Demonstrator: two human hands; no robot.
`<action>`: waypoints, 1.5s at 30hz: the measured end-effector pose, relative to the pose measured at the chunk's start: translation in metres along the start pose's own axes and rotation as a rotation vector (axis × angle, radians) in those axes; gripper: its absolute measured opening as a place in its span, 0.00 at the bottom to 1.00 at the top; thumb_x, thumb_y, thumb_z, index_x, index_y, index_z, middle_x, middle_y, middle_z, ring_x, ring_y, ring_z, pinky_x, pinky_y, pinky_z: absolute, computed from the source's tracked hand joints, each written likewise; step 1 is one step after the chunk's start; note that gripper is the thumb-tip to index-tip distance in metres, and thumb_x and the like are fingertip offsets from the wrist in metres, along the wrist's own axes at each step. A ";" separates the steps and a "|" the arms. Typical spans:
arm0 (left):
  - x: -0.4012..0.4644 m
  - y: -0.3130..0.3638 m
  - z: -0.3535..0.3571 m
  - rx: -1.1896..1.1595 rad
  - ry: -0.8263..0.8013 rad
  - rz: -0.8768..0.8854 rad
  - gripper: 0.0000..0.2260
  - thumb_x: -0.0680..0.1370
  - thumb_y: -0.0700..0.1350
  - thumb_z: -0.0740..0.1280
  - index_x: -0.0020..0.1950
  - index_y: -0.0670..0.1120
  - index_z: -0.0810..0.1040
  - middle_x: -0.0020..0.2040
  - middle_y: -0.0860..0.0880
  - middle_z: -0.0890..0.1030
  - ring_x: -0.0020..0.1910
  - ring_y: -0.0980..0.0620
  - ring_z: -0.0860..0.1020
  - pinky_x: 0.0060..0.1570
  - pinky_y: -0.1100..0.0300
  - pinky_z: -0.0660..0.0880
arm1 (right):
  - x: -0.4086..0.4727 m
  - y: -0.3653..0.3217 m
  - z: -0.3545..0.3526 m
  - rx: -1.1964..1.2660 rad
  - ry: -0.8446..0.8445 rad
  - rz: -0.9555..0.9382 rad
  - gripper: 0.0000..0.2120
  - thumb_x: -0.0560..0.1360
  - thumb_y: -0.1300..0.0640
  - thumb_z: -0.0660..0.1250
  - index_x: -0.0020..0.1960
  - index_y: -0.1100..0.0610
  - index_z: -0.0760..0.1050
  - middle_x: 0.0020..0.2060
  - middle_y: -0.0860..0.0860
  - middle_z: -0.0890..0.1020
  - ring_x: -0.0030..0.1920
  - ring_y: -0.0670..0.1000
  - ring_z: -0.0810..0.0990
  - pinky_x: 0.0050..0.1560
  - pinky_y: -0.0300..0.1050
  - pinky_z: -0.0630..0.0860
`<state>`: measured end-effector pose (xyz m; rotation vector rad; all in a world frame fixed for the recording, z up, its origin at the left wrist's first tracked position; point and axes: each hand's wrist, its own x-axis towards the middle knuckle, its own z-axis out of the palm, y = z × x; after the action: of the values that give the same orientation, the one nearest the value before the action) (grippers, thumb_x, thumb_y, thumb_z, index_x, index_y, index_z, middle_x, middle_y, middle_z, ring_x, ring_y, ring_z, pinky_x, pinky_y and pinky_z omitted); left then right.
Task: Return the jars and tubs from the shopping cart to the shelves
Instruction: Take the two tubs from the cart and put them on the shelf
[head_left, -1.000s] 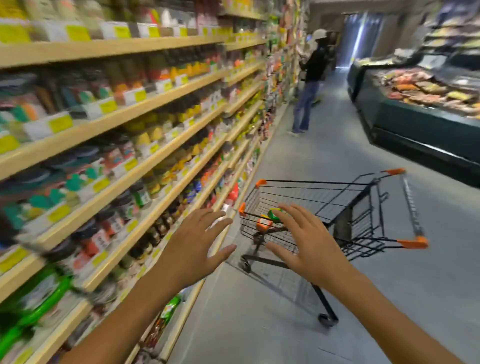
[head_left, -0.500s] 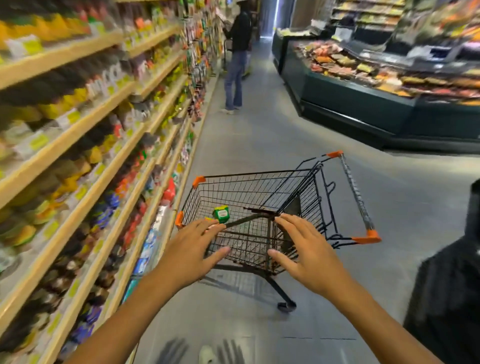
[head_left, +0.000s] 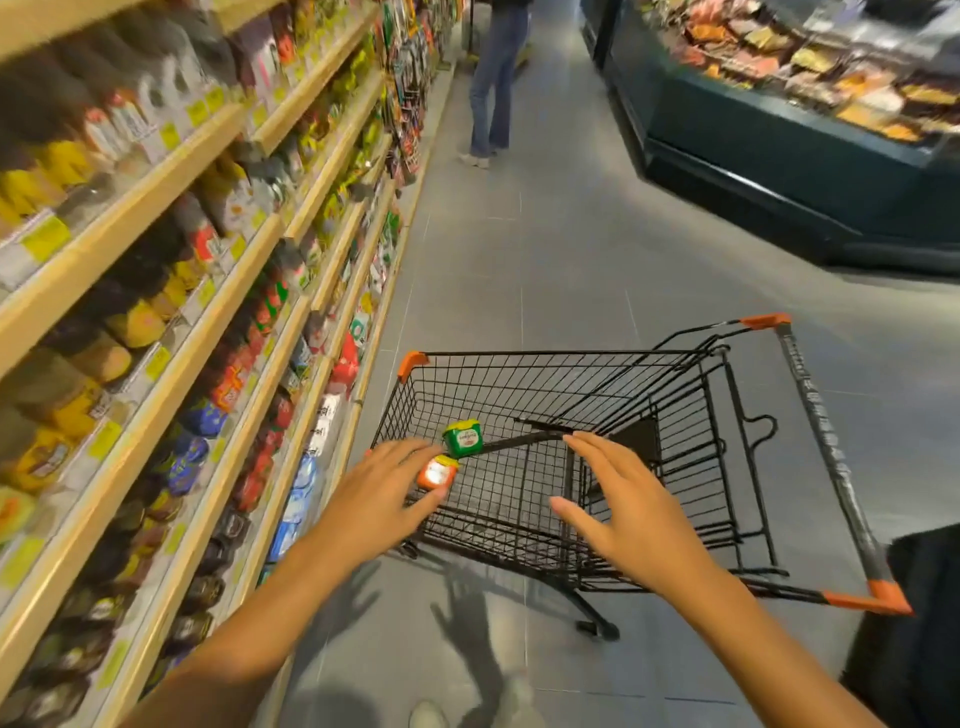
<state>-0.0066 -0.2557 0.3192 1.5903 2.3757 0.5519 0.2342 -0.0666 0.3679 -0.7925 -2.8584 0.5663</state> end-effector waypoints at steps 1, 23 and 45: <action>0.012 -0.006 0.005 -0.007 -0.016 -0.009 0.25 0.80 0.59 0.62 0.75 0.51 0.68 0.72 0.53 0.71 0.70 0.53 0.69 0.68 0.56 0.68 | 0.012 0.007 0.004 0.003 -0.012 0.004 0.37 0.77 0.31 0.57 0.79 0.49 0.60 0.76 0.45 0.65 0.76 0.44 0.60 0.75 0.41 0.58; 0.214 -0.161 0.215 -0.335 -0.453 -0.526 0.35 0.72 0.45 0.77 0.75 0.42 0.65 0.70 0.42 0.70 0.70 0.43 0.68 0.70 0.51 0.65 | 0.243 0.177 0.187 0.135 -0.468 0.050 0.39 0.76 0.30 0.53 0.81 0.45 0.50 0.80 0.46 0.56 0.80 0.49 0.54 0.79 0.51 0.57; 0.222 -0.285 0.387 -0.358 -0.407 -0.429 0.43 0.64 0.41 0.80 0.73 0.49 0.61 0.70 0.45 0.66 0.68 0.46 0.69 0.64 0.45 0.75 | 0.276 0.243 0.359 0.231 -0.657 0.199 0.38 0.77 0.38 0.65 0.81 0.42 0.49 0.80 0.44 0.57 0.80 0.47 0.52 0.76 0.48 0.55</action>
<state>-0.1793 -0.0782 -0.1486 0.9023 2.0721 0.4717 0.0368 0.1537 -0.0521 -1.0040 -3.1874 1.3842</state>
